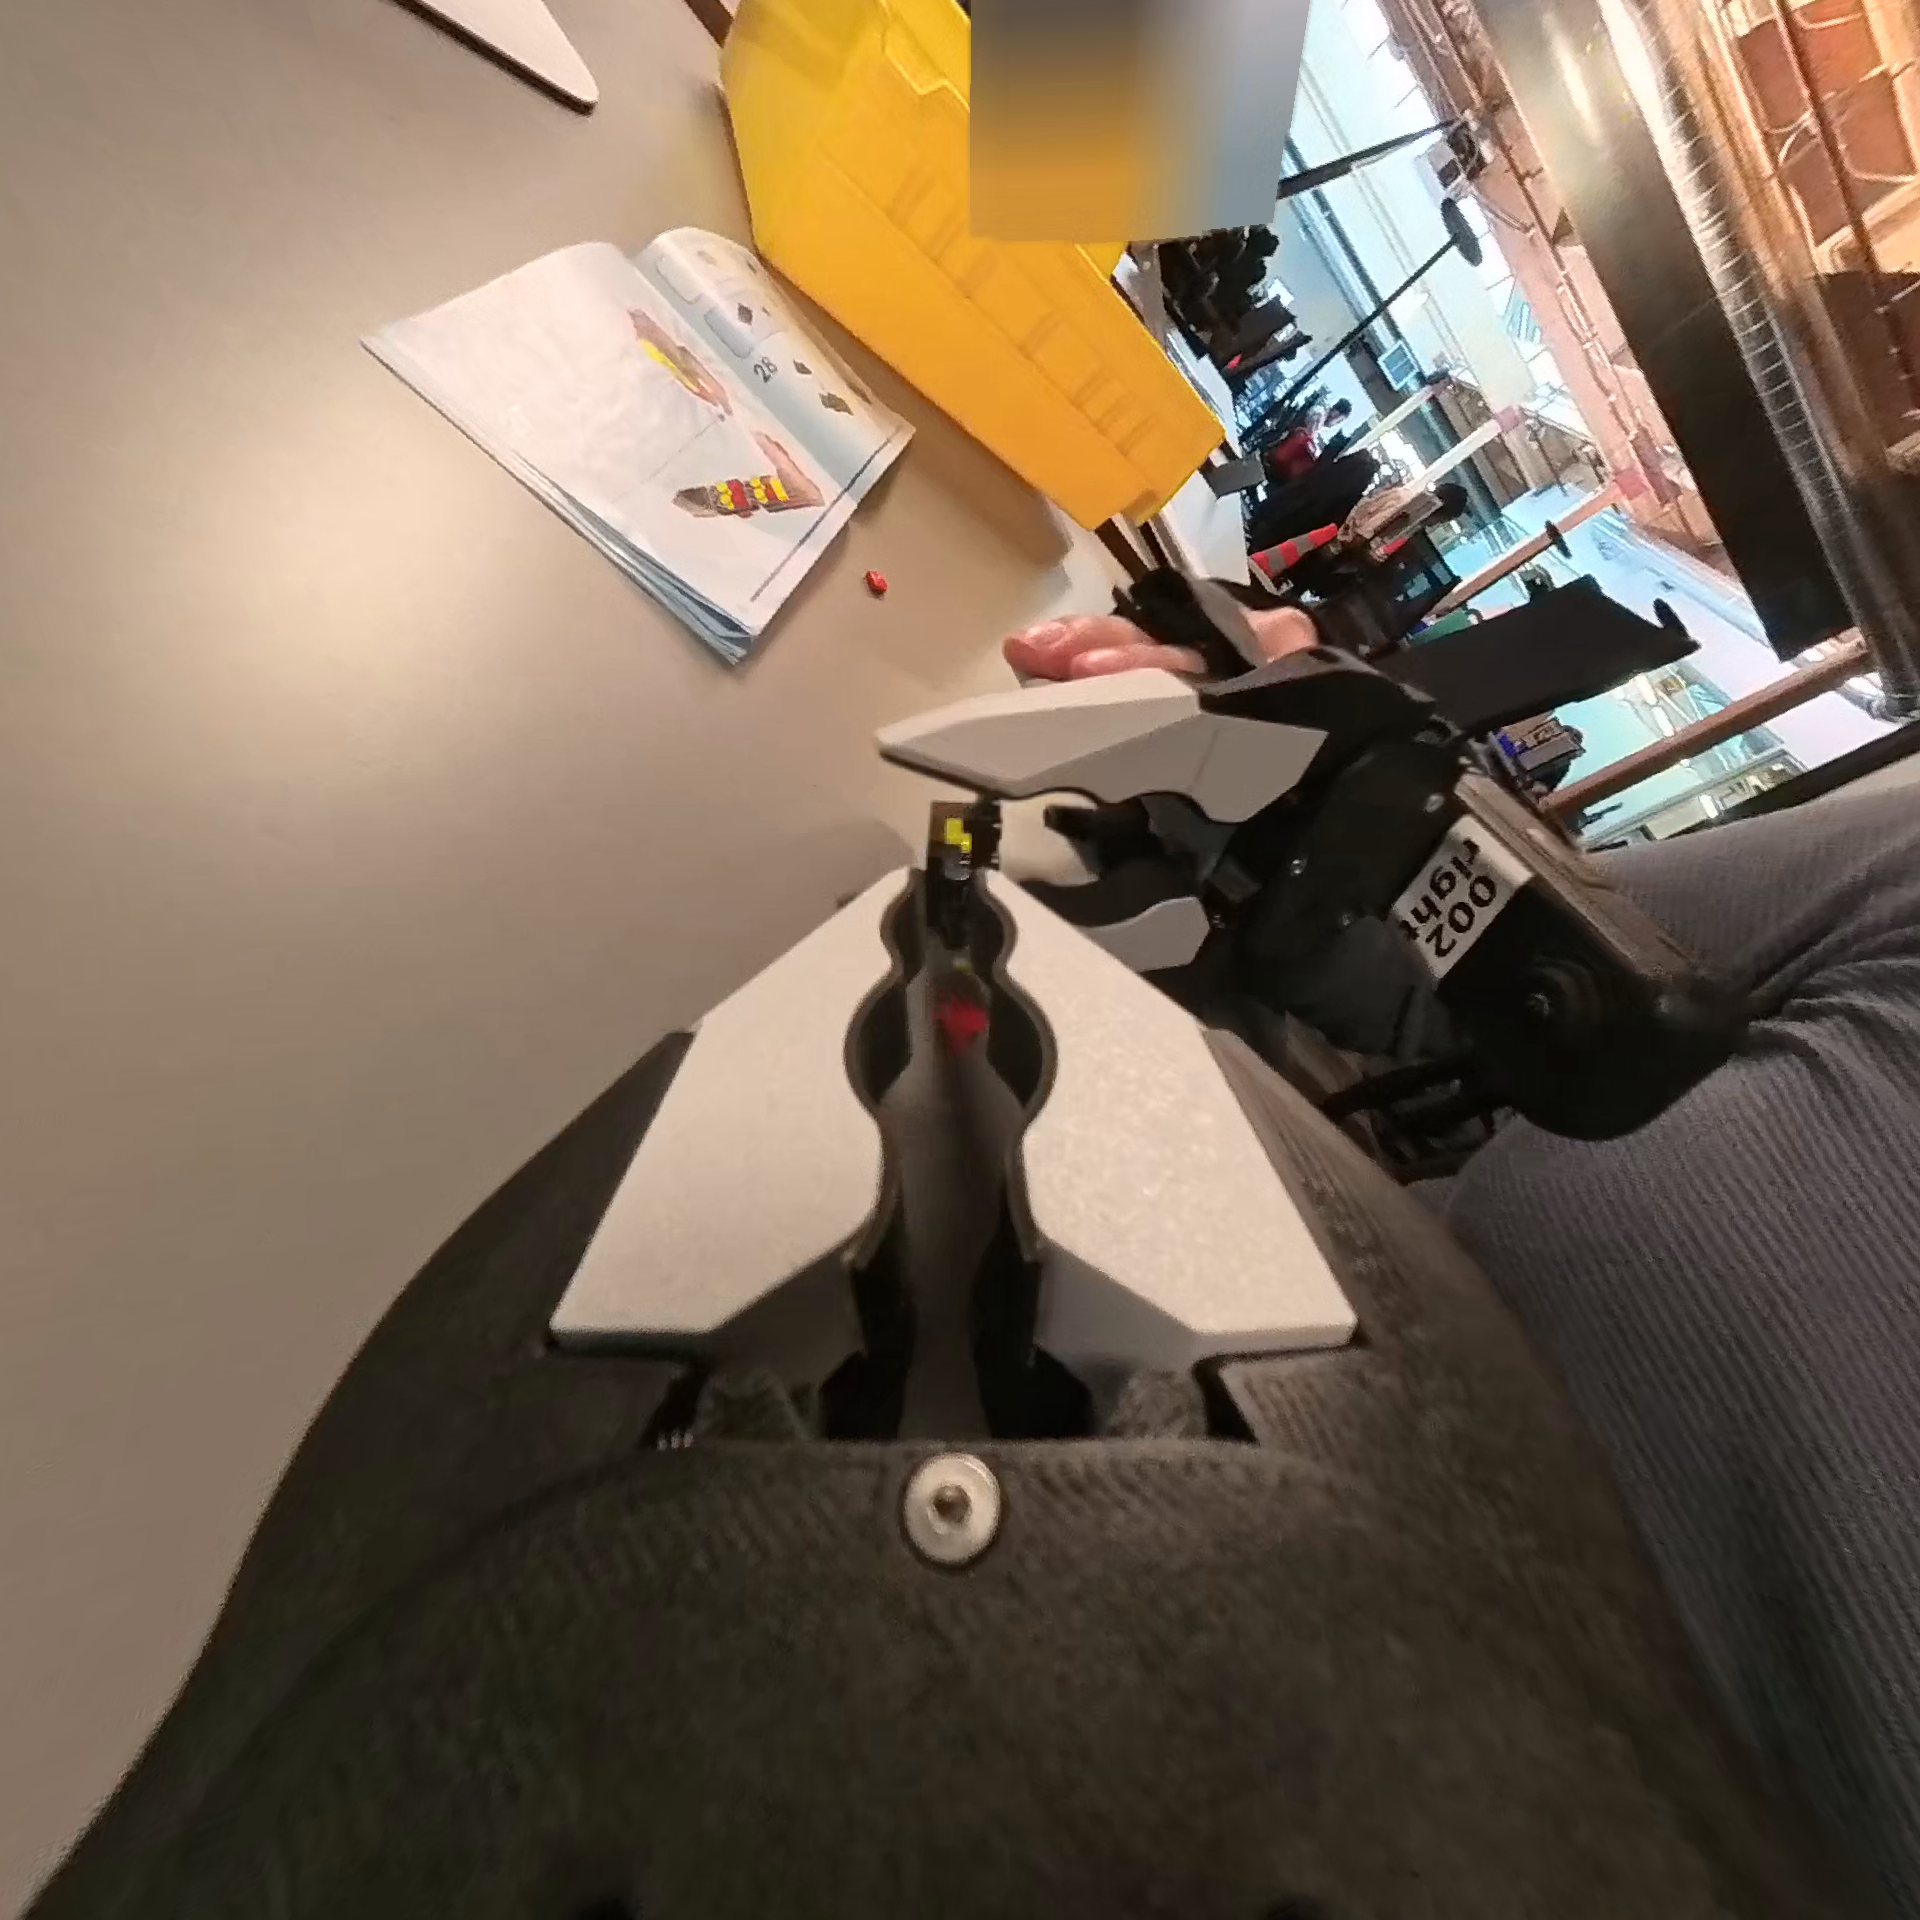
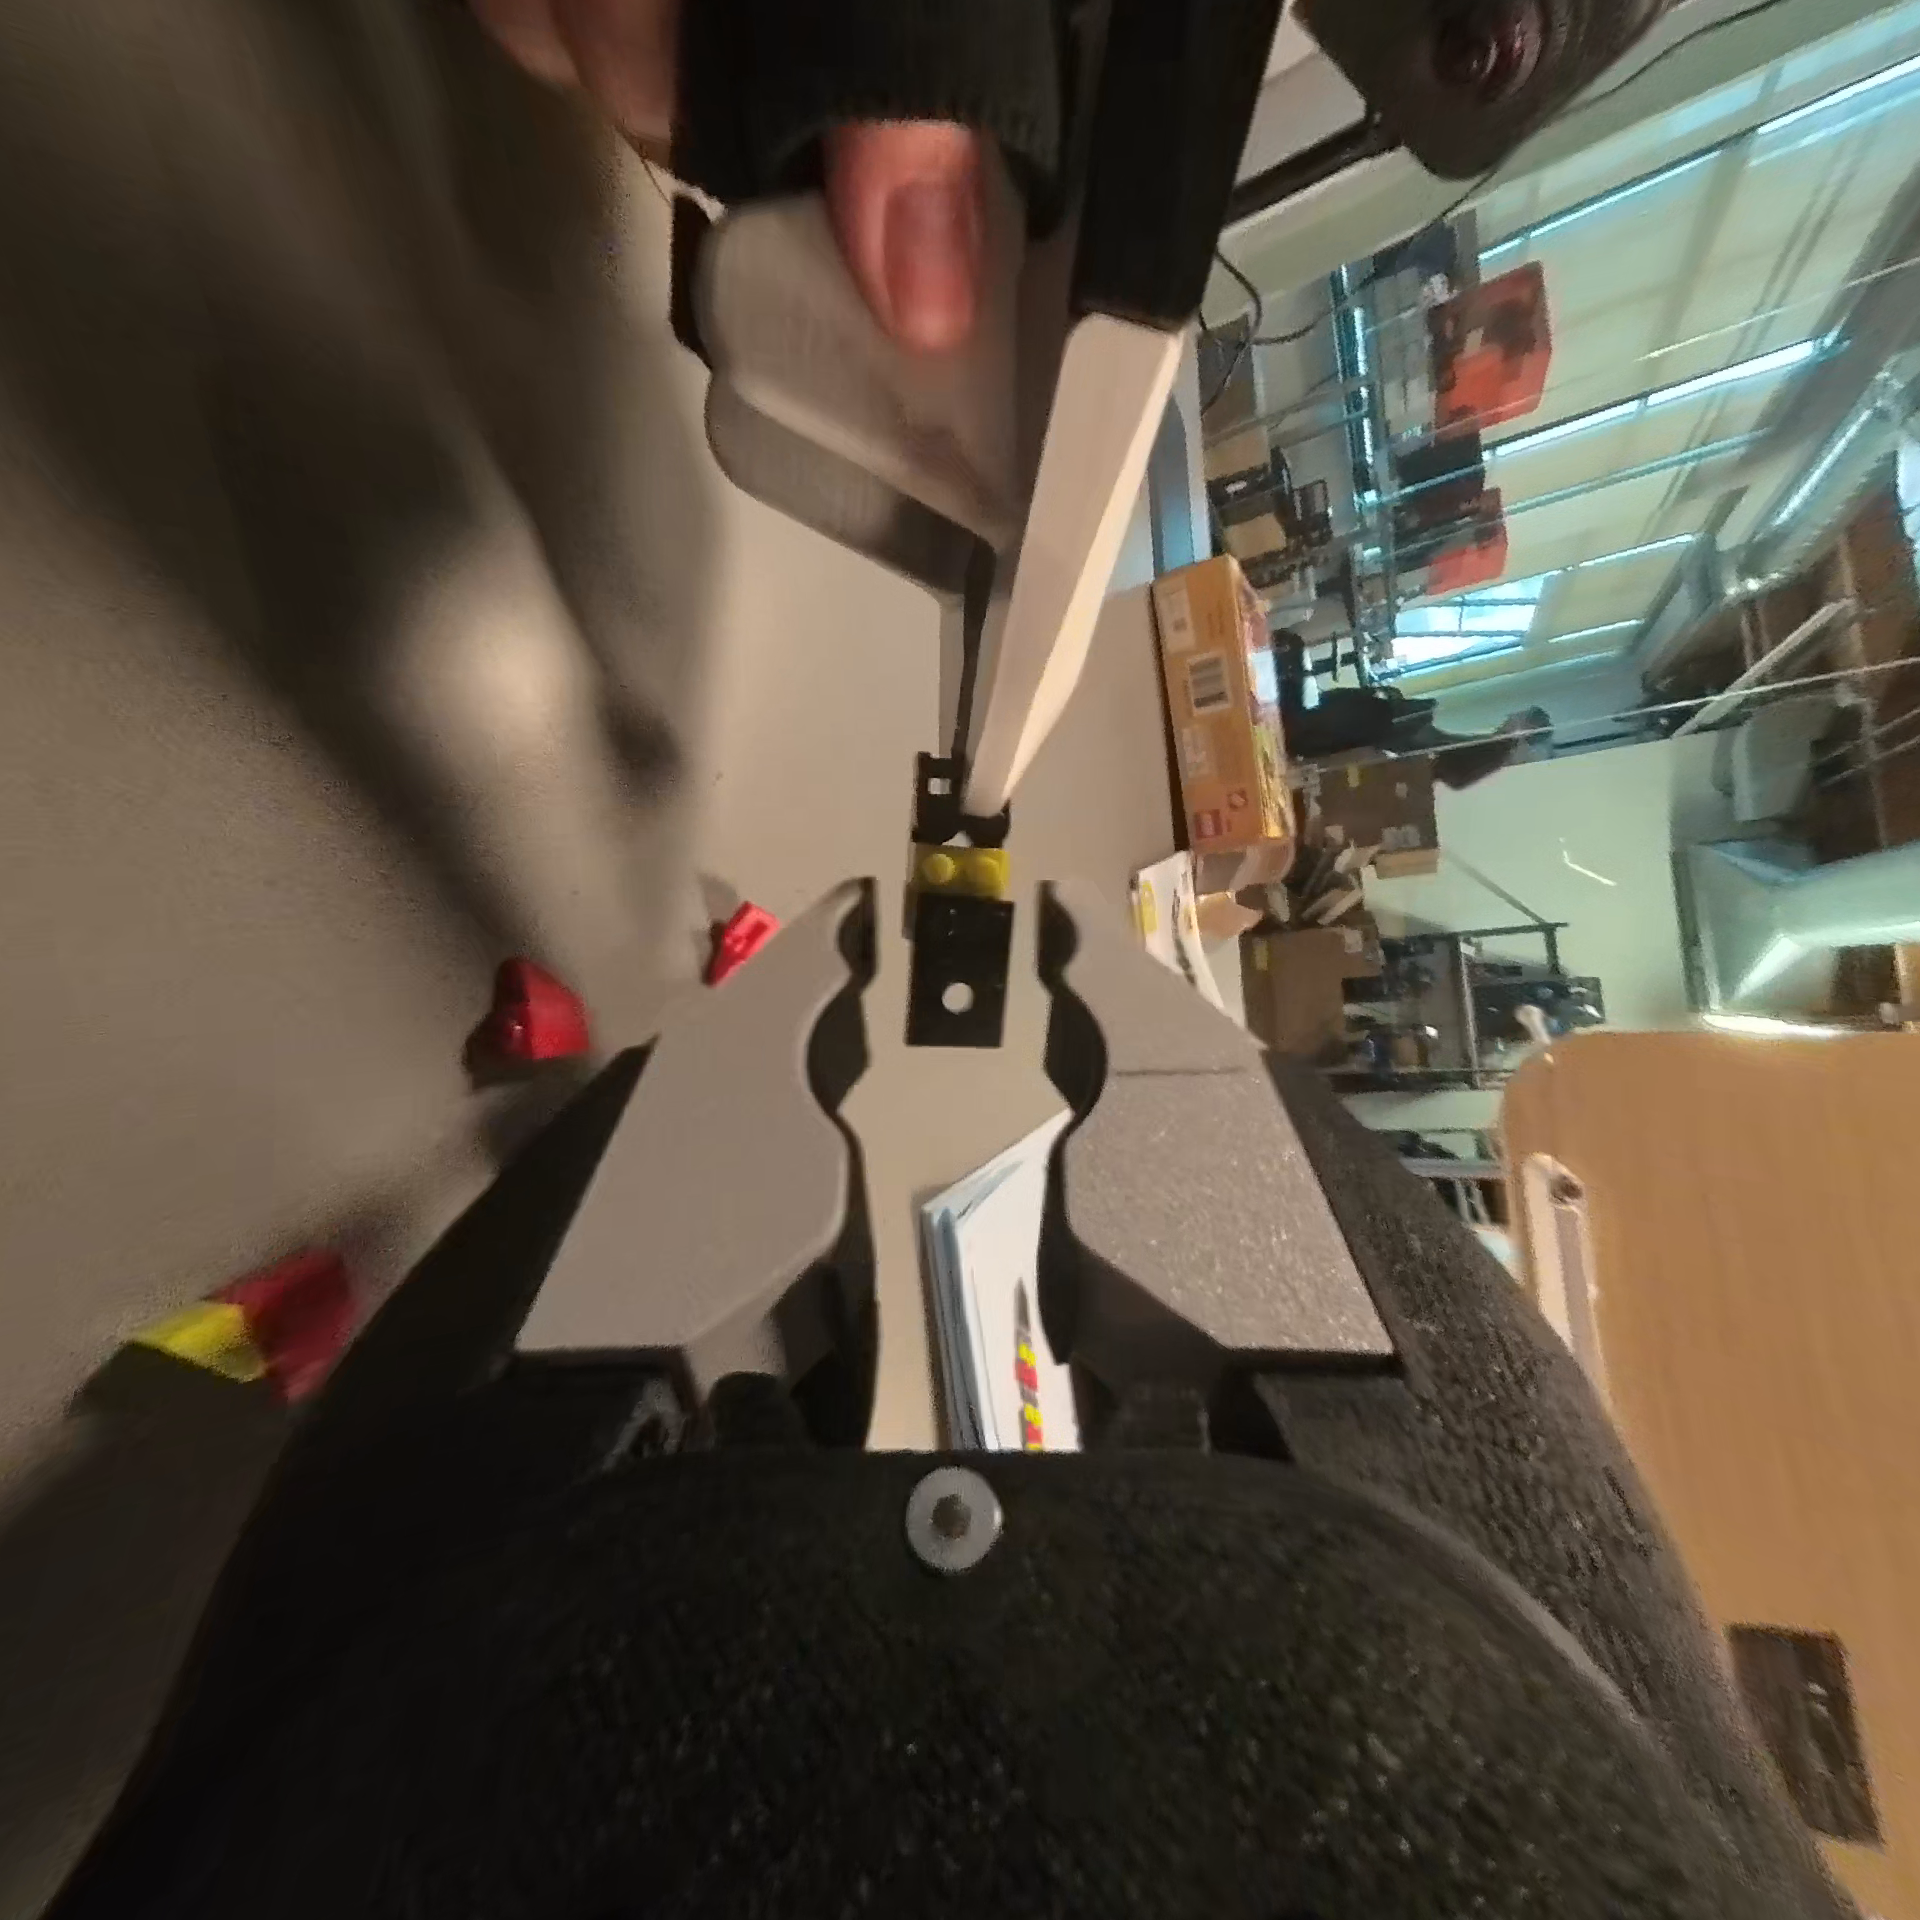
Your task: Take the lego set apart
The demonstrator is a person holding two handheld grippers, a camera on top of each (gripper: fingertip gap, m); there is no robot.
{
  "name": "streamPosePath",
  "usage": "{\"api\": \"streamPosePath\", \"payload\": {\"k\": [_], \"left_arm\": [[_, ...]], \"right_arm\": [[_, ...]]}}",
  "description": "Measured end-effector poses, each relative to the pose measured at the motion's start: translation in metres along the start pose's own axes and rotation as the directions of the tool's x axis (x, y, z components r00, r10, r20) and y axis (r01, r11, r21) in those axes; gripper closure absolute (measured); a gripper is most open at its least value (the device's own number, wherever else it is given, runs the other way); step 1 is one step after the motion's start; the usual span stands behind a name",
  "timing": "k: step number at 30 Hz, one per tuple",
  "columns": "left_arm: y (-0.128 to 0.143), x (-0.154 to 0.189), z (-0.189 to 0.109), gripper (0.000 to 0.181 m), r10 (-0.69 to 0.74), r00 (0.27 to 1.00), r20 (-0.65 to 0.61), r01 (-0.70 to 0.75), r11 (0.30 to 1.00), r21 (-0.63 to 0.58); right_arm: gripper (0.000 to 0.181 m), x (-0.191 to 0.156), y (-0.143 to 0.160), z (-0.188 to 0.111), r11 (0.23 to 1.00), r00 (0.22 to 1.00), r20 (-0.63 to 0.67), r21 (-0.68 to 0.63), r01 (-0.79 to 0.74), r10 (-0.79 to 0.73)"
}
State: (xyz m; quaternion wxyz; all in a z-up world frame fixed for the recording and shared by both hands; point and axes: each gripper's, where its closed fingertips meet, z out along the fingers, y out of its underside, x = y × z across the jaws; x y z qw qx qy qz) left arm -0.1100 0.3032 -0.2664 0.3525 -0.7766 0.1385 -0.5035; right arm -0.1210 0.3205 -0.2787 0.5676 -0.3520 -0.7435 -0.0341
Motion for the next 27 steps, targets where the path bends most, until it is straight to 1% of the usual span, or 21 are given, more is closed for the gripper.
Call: {"api": "streamPosePath", "payload": {"k": [1,4,7,8,11,12,14,16,17,19,20,22,23,25,27], "left_arm": [[0.001,0.000,0.001,0.174,0.010,1.000,0.004,-0.010,1.000,-0.009],[0.005,-0.002,0.004,0.174,0.086,0.993,0.076,-0.082,0.995,-0.053],[0.015,-0.007,0.008,0.157,0.204,0.963,0.175,-0.174,0.970,-0.172],[0.016,-0.008,0.010,0.158,0.231,0.953,0.194,-0.193,0.961,-0.197],[0.020,-0.013,0.012,0.169,0.262,0.933,0.247,-0.202,0.949,-0.242],[0.021,-0.013,0.013,0.173,0.260,0.934,0.244,-0.199,0.948,-0.249],[0.023,-0.014,0.013,0.174,0.284,0.925,0.251,-0.216,0.939,-0.268],[0.027,-0.018,0.011,0.174,0.383,0.880,0.283,-0.284,0.899,-0.333],[0.026,-0.022,0.008,0.175,0.457,0.833,0.312,-0.336,0.865,-0.372],[0.023,-0.027,0.002,0.175,0.622,0.709,0.333,-0.453,0.763,-0.462],[0.022,-0.027,0.001,0.175,0.686,0.650,0.326,-0.498,0.709,-0.499],[0.022,-0.026,0.002,0.175,0.790,0.543,0.287,-0.571,0.597,-0.564],[0.022,-0.025,0.003,0.176,0.834,0.487,0.261,-0.605,0.537,-0.588],[0.023,-0.022,0.006,0.176,0.897,0.391,0.207,-0.656,0.429,-0.621],[0.024,-0.019,0.008,0.177,0.935,0.315,0.165,-0.693,0.346,-0.633]], "right_arm": [[0.163,0.001,0.002,0.001,1.000,1.000,-0.009,-0.015,0.018,-0.018],[0.166,0.001,0.010,0.003,0.993,0.996,-0.007,-0.082,0.084,-0.085],[0.166,0.006,0.013,0.003,0.952,0.959,-0.046,-0.142,0.271,-0.279],[0.166,0.005,0.012,0.003,0.937,0.943,-0.052,-0.147,0.317,-0.327],[0.167,0.003,0.010,0.003,0.893,0.897,-0.064,-0.153,0.424,-0.437],[0.167,0.003,0.010,0.003,0.882,0.886,-0.066,-0.157,0.445,-0.459],[0.166,0.001,0.010,0.003,0.873,0.878,-0.058,-0.155,0.462,-0.474],[0.165,-0.008,0.010,0.003,0.903,0.908,-0.007,-0.111,0.416,-0.419],[0.156,-0.013,0.011,0.001,0.929,0.933,0.044,-0.087,0.360,-0.357],[0.147,-0.018,0.011,-0.005,0.978,0.972,0.146,-0.070,0.197,-0.185],[0.142,-0.019,0.011,-0.008,0.989,0.975,0.192,-0.075,0.127,-0.111],[0.141,-0.021,0.009,-0.012,0.996,0.961,0.277,-0.088,0.034,-0.009],[0.142,-0.026,0.009,-0.013,0.996,0.946,0.323,-0.093,0.013,0.018],[0.151,-0.032,0.009,-0.014,0.996,0.923,0.384,-0.092,0.009,0.027],[0.153,-0.037,0.009,-0.016,0.997,0.903,0.428,-0.080,0.009,0.026]]}}
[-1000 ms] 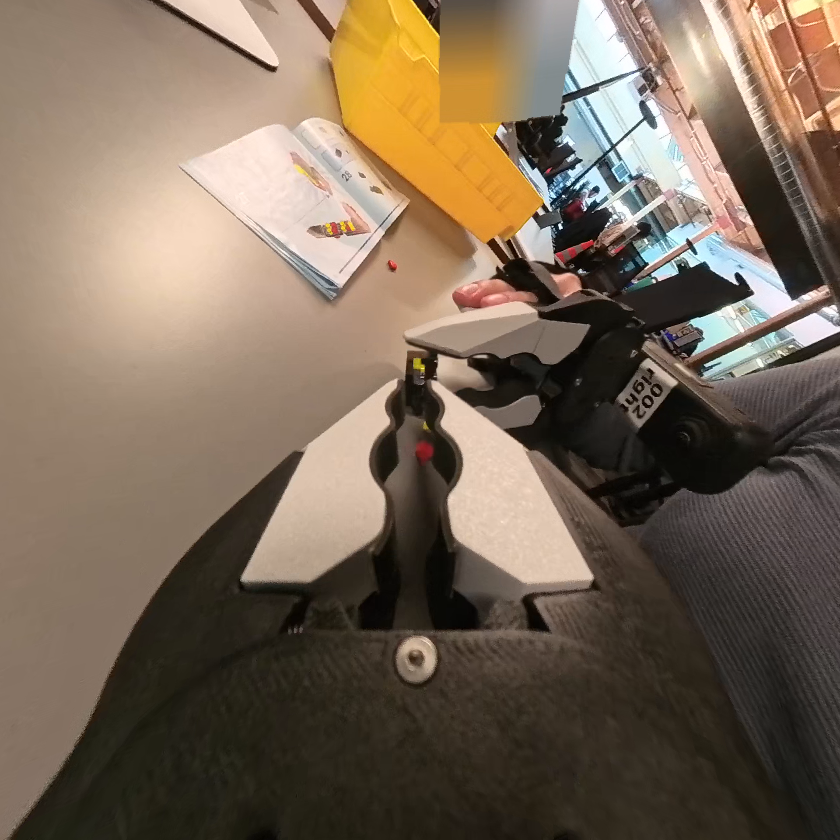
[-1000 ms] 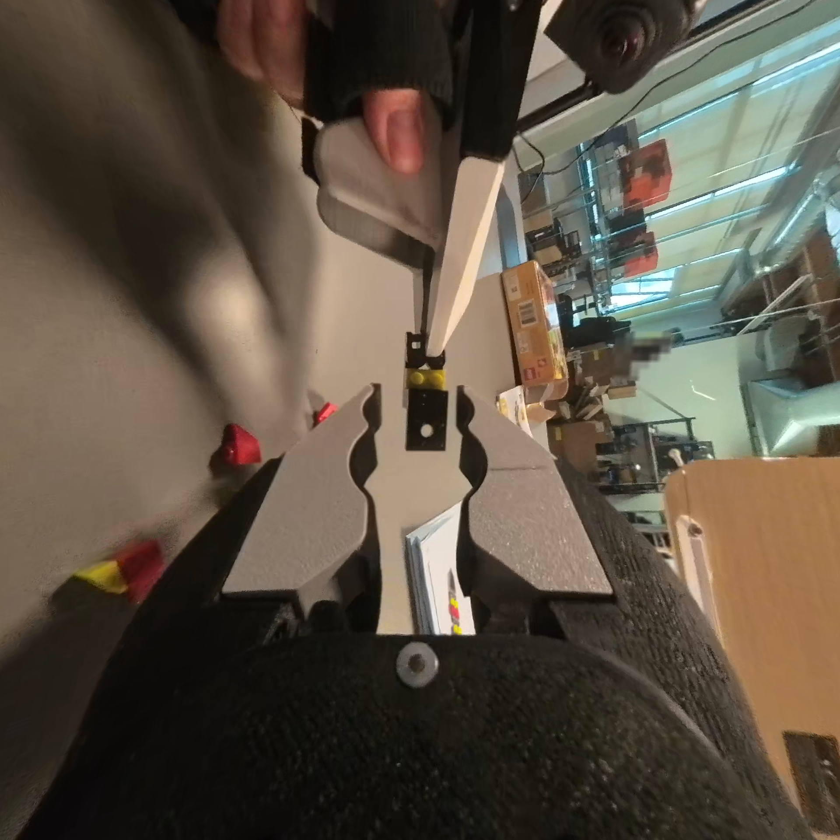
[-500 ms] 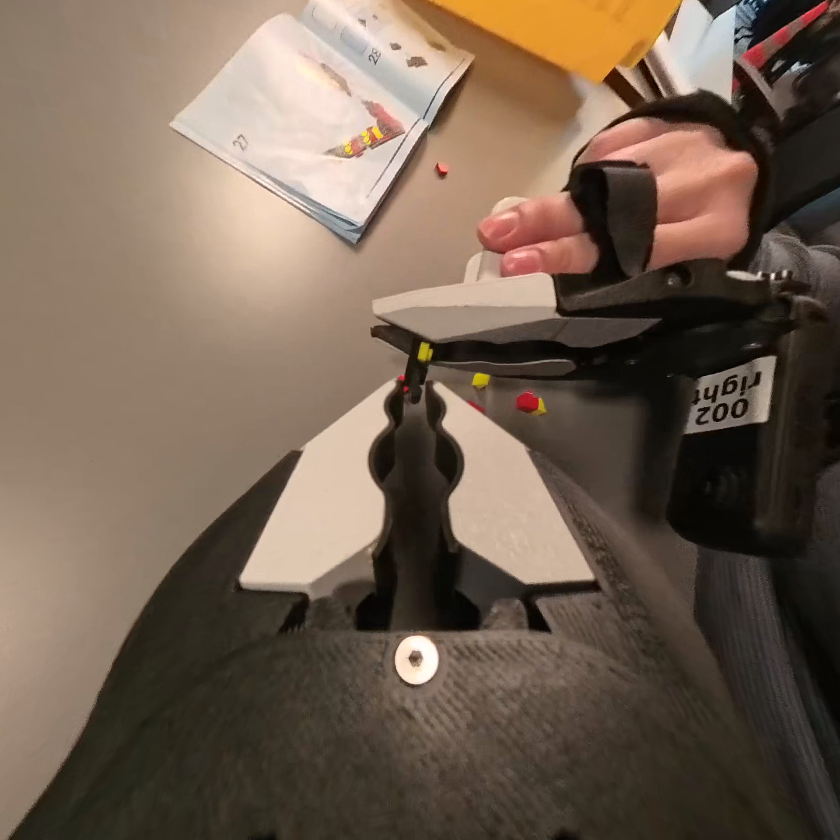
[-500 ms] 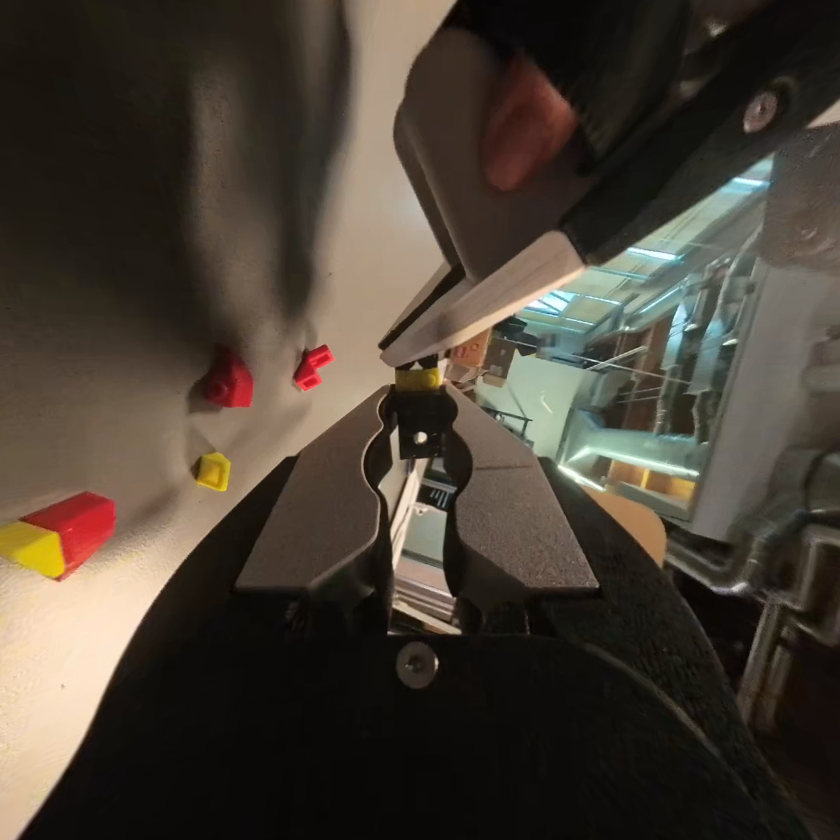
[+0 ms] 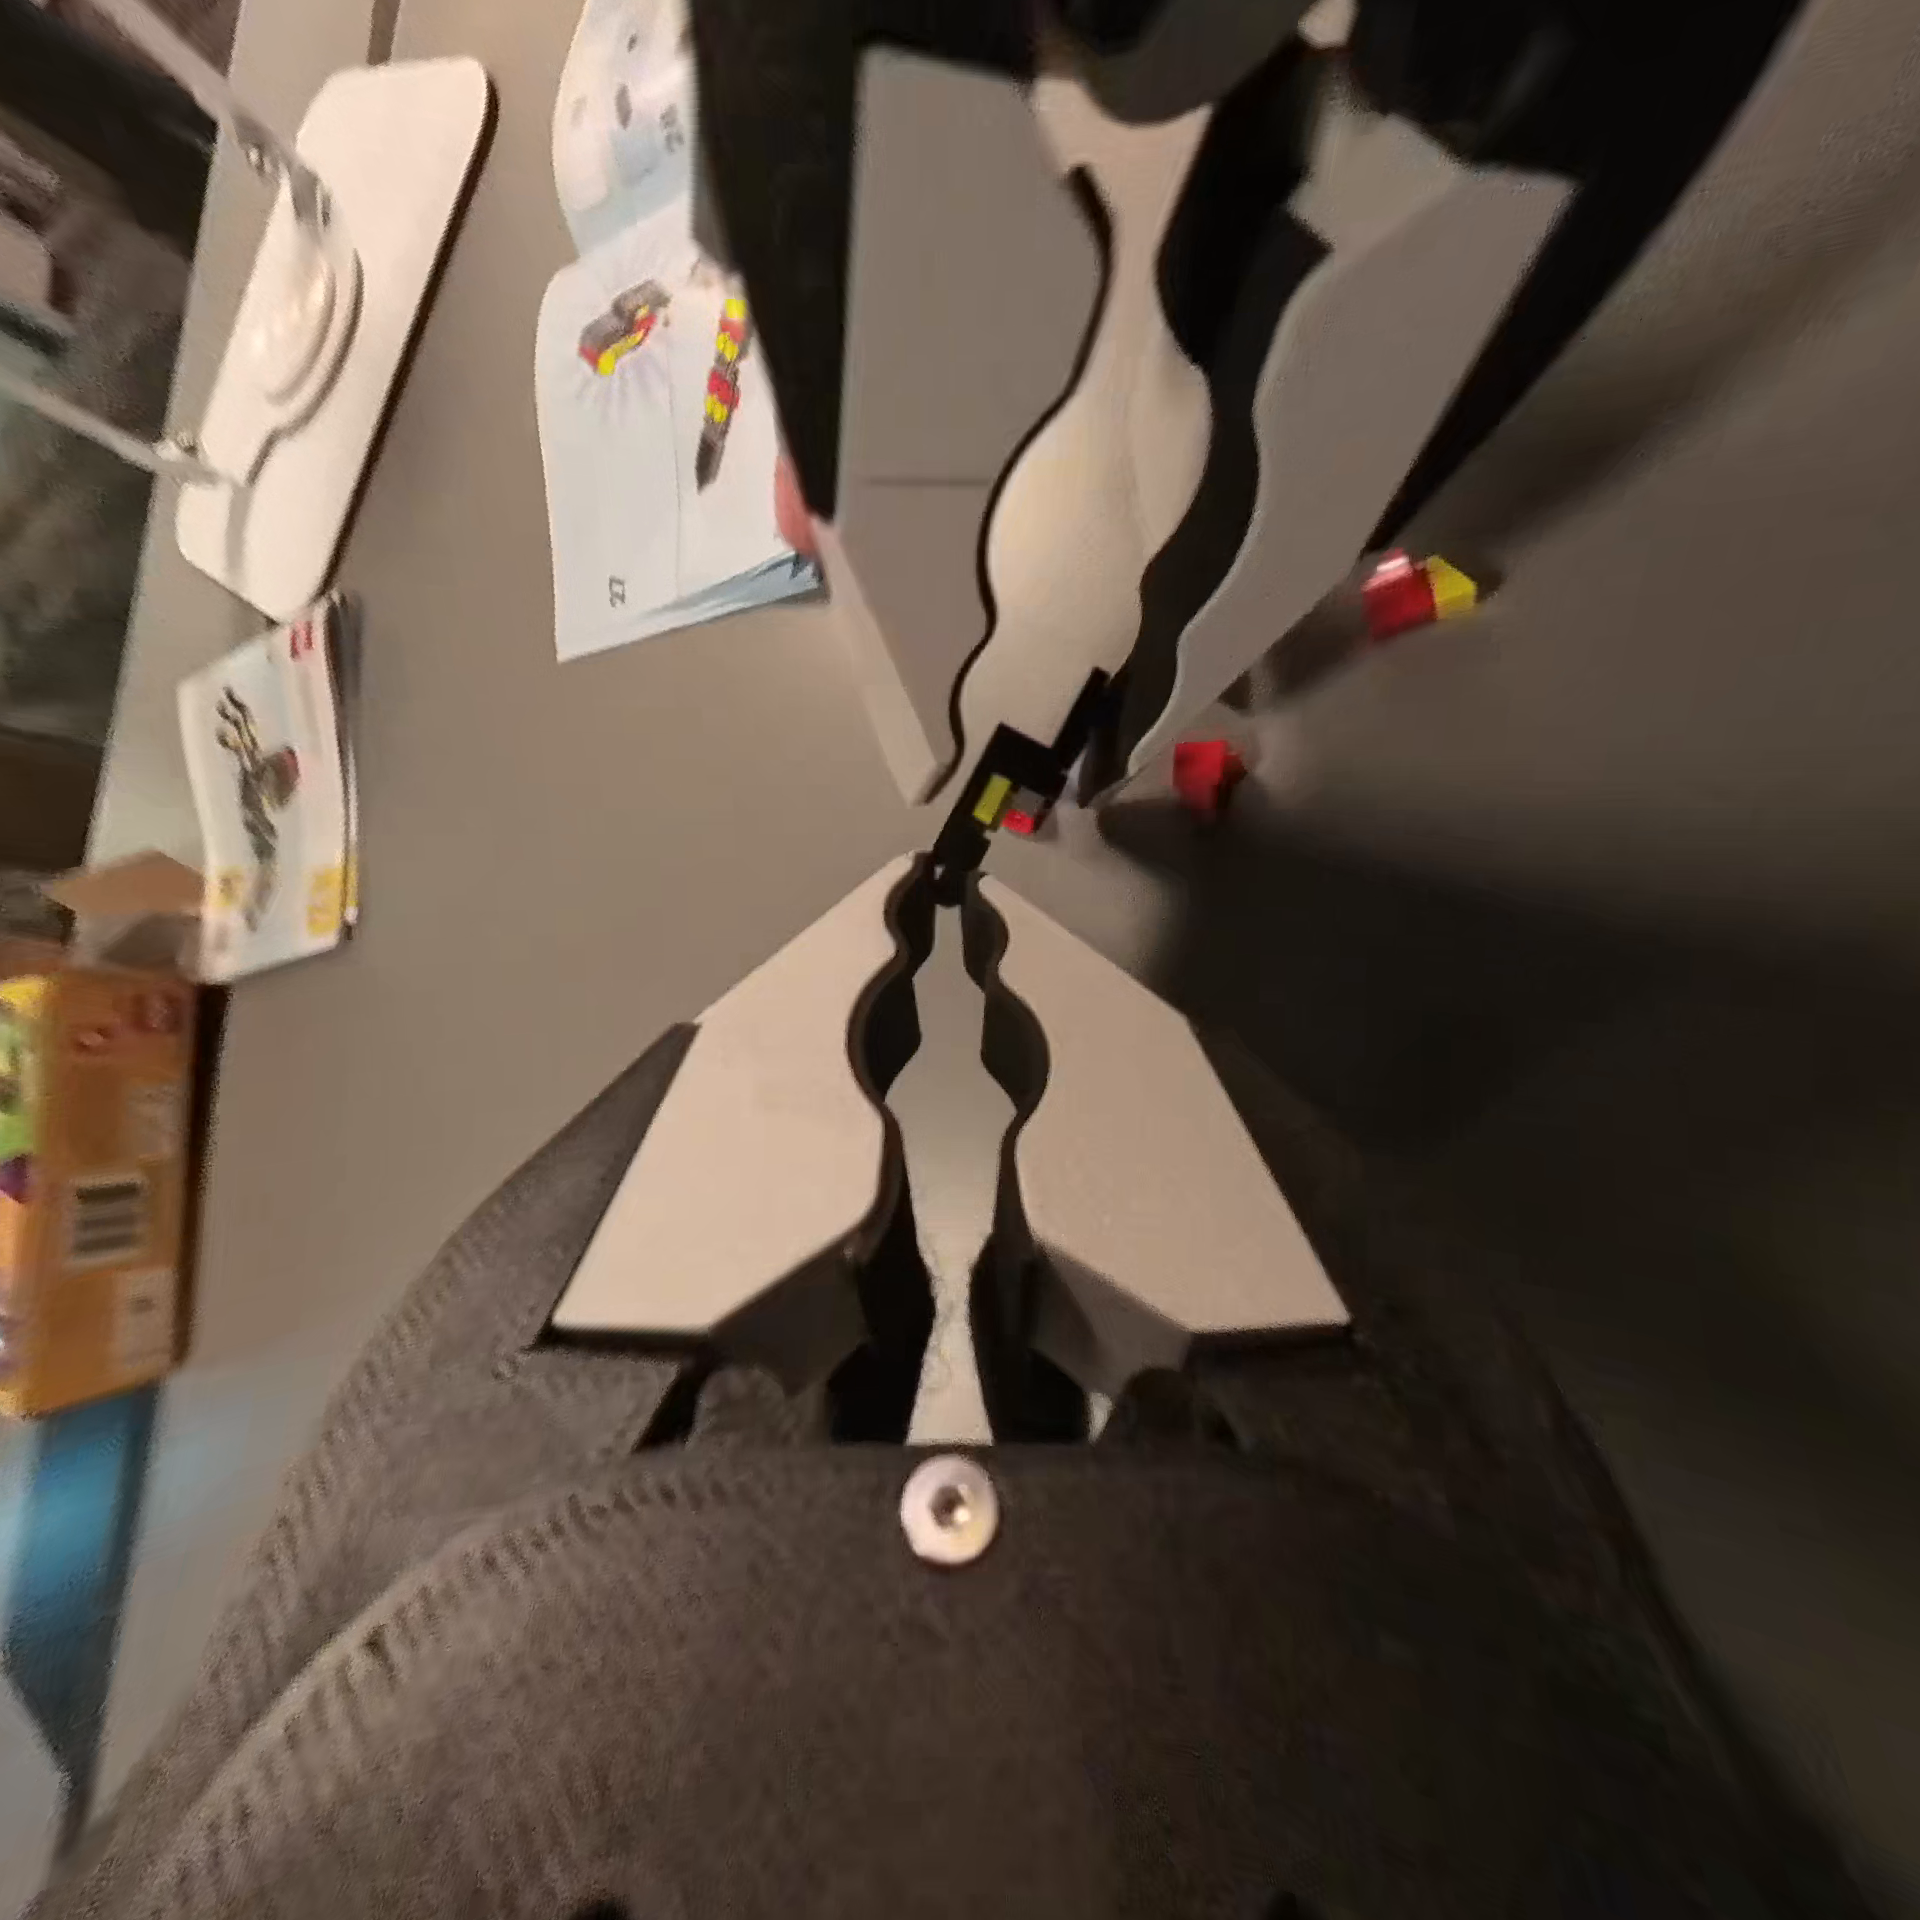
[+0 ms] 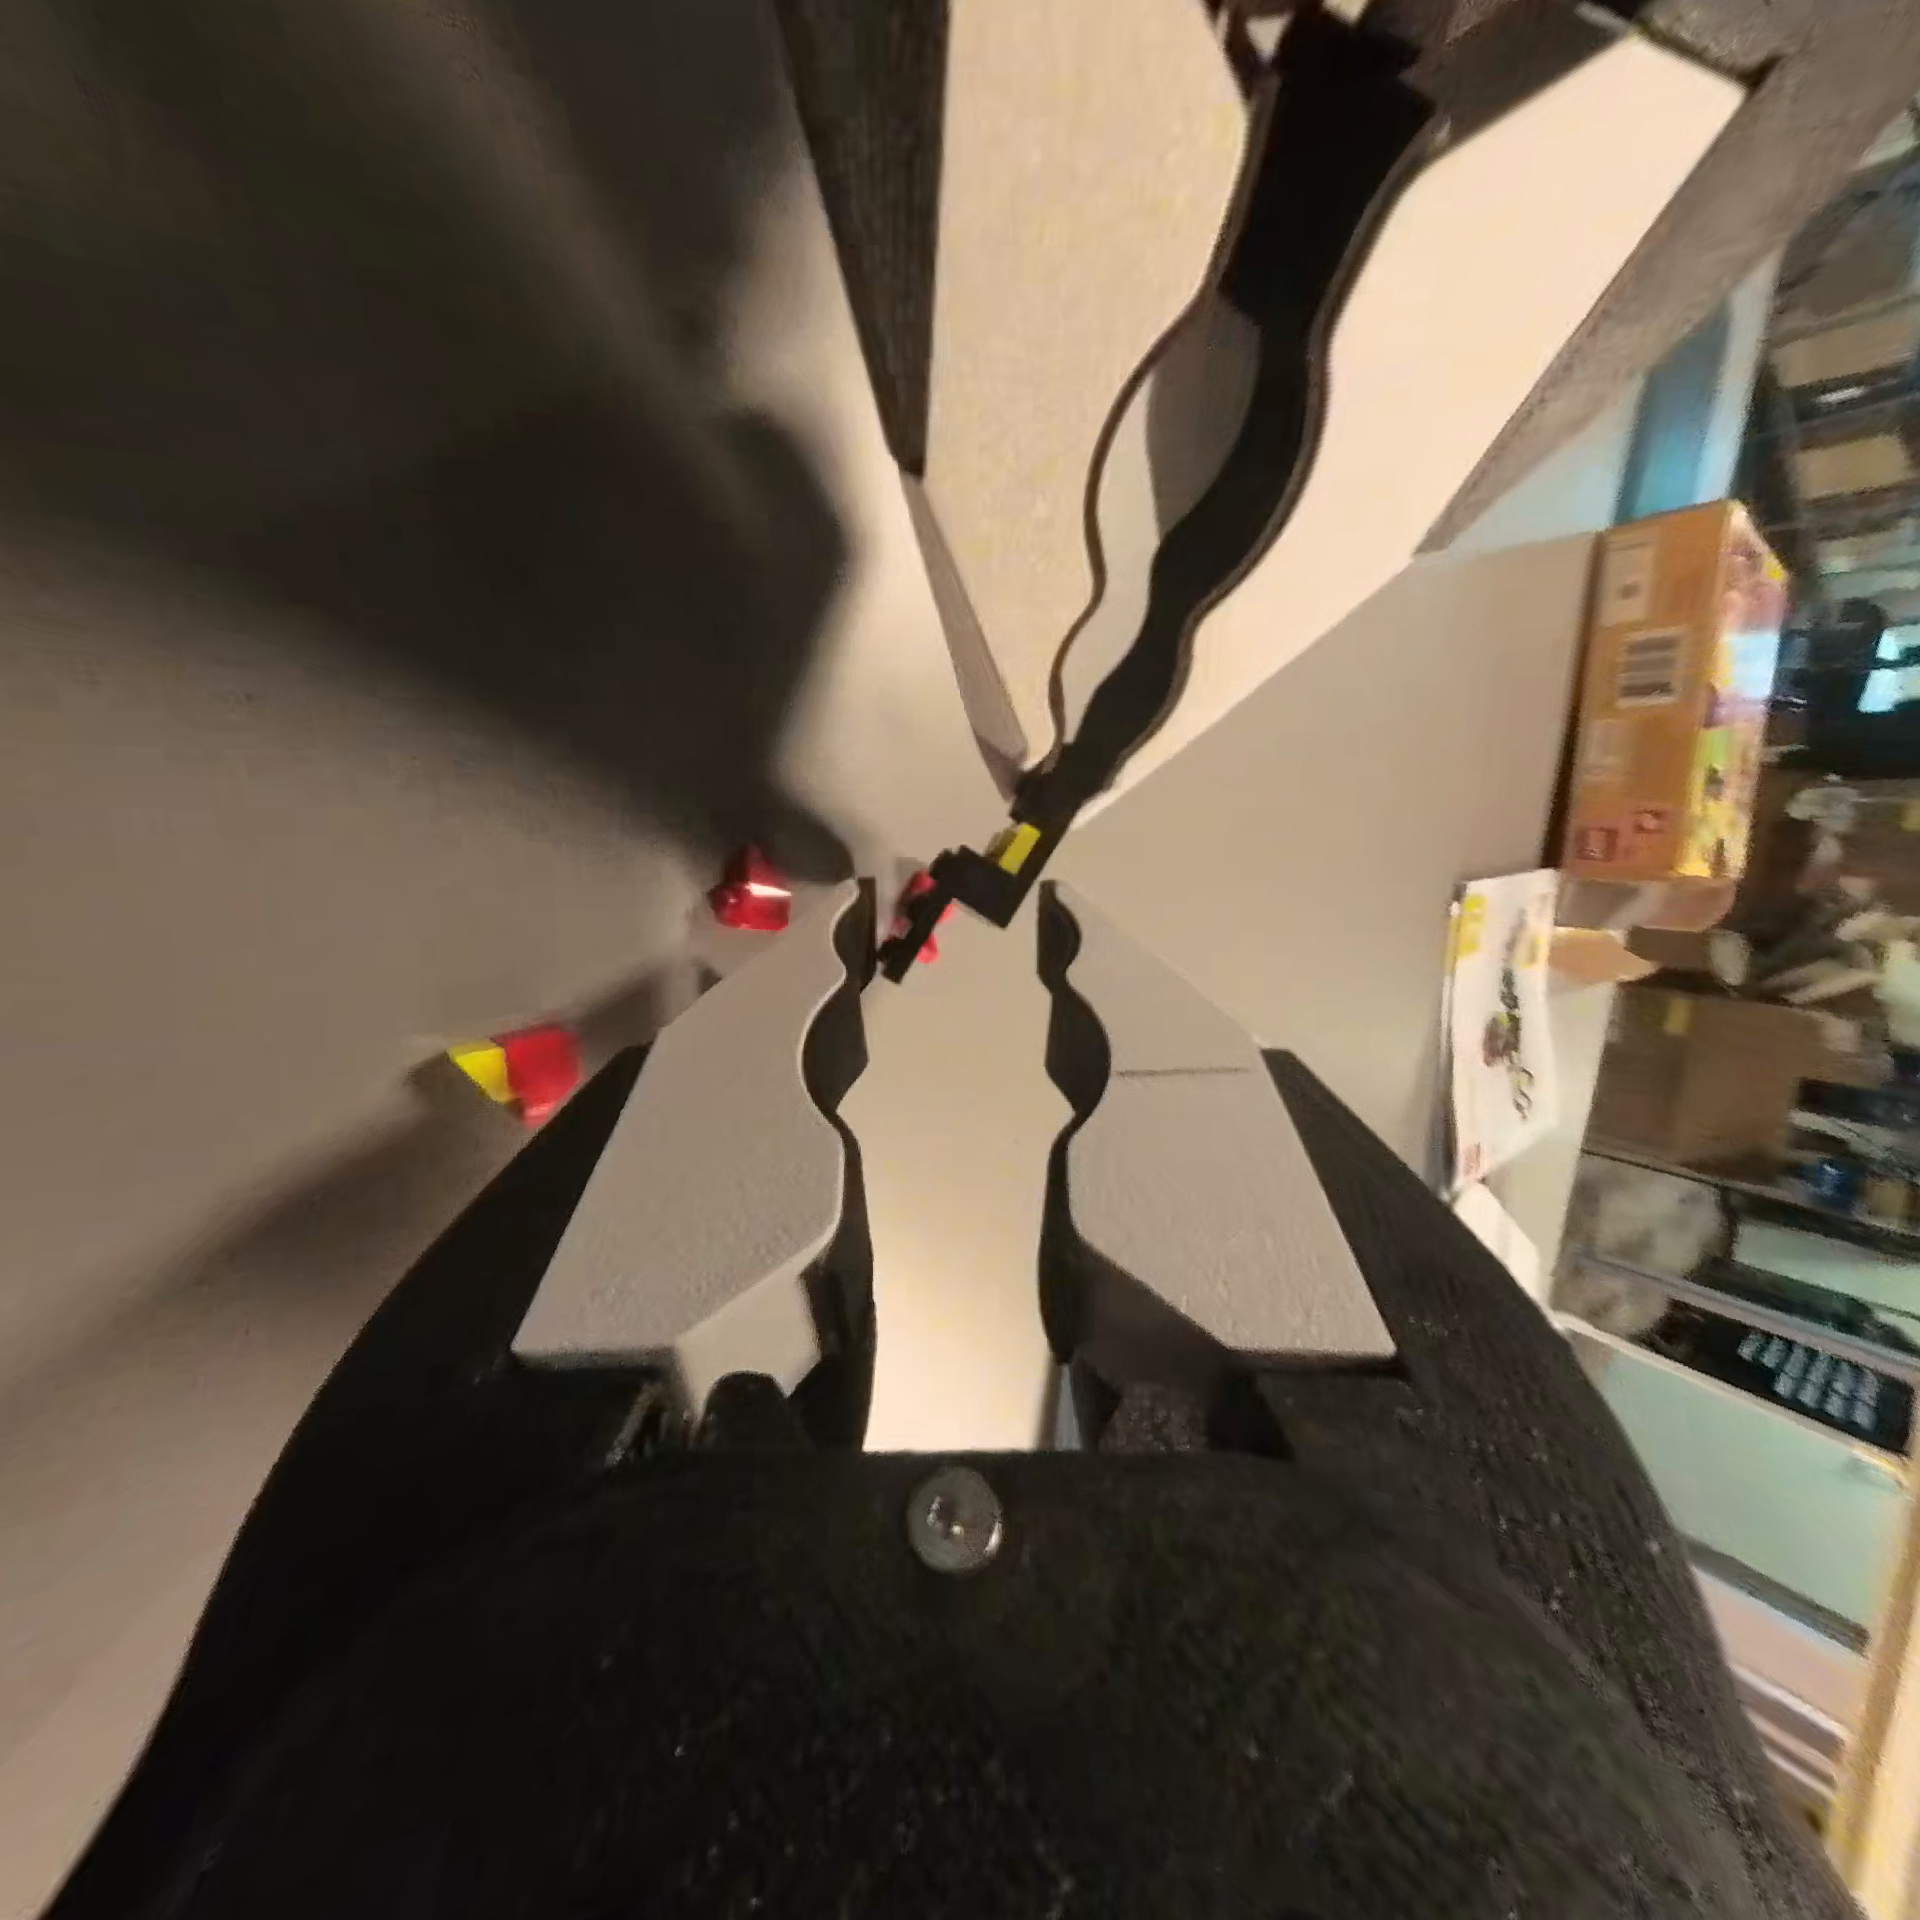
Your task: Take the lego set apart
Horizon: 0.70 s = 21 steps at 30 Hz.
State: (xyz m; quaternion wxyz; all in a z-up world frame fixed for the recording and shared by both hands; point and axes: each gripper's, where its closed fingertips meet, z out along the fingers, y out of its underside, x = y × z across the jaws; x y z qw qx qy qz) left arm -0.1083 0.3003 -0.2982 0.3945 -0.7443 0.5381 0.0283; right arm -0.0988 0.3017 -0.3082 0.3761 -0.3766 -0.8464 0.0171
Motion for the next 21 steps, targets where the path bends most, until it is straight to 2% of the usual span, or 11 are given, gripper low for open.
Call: {"api": "streamPosePath", "payload": {"k": [3,6,10,15,17,19,21], "left_arm": [[-0.002,0.002,-0.003,0.177,0.080,0.997,0.015,-0.080,0.997,0.018],[-0.003,0.003,-0.006,0.177,0.098,0.995,0.015,-0.099,0.994,0.051],[0.000,-0.001,-0.009,0.177,0.047,0.999,0.005,-0.047,0.996,0.070],[-0.002,-0.004,-0.009,0.177,-0.054,0.998,-0.010,0.055,0.994,0.090],[-0.004,-0.013,-0.014,0.176,-0.030,0.997,0.068,0.022,0.993,0.116],[-0.010,-0.022,-0.025,0.176,-0.006,0.988,0.157,-0.018,0.988,0.155],[-0.016,-0.030,-0.035,0.176,0.046,0.965,0.257,-0.091,0.982,0.167]], "right_arm": [[0.155,-0.006,-0.005,-0.001,0.999,0.998,0.059,0.038,-0.038,0.036],[0.155,-0.007,-0.010,-0.004,0.993,0.993,0.079,0.079,-0.091,0.084],[0.156,0.000,-0.016,-0.006,0.983,0.990,0.036,0.115,-0.143,0.139],[0.164,0.010,-0.013,-0.005,0.991,0.992,-0.049,0.074,-0.115,0.118],[0.168,0.022,-0.015,-0.008,0.974,0.971,-0.108,0.111,-0.199,0.211],[0.169,0.034,-0.021,-0.017,0.920,0.927,-0.117,0.215,-0.328,0.357],[0.169,0.044,-0.026,-0.025,0.892,0.898,-0.156,0.272,-0.362,0.412]]}}
